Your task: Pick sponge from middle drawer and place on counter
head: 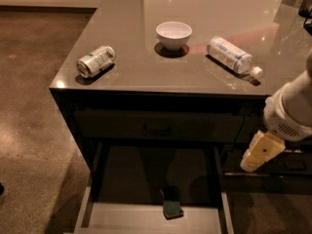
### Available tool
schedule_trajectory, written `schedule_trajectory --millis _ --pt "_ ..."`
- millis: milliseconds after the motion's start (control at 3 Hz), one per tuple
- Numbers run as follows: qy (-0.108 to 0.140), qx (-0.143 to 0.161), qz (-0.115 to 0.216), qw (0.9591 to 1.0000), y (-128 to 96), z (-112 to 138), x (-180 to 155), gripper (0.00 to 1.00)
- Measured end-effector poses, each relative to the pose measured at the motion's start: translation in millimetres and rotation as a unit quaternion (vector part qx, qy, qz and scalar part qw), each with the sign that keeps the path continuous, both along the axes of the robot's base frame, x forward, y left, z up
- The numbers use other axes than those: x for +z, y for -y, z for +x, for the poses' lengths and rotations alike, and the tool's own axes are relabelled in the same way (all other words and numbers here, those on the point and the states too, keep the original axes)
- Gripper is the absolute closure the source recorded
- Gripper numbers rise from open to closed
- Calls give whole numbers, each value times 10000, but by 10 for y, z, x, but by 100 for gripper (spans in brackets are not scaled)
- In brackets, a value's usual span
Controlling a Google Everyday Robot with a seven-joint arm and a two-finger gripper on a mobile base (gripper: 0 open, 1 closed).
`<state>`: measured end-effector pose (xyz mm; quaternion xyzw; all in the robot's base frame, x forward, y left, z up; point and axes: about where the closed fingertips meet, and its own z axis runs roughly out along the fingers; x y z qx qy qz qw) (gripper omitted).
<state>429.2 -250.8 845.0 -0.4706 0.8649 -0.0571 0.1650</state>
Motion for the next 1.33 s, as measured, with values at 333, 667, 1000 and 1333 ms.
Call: schedule_trajectory --millis 333,667,1000,1333 --pt "74 -7 14 10000 -15 20 -88 0" --pt "-223 172 429 9987 -185 35 -415 0" --pt "-467 19 931 9946 -423 -63 -922 0" --pt "-791 -280 1418 9863 -626 -535 -1994 0"
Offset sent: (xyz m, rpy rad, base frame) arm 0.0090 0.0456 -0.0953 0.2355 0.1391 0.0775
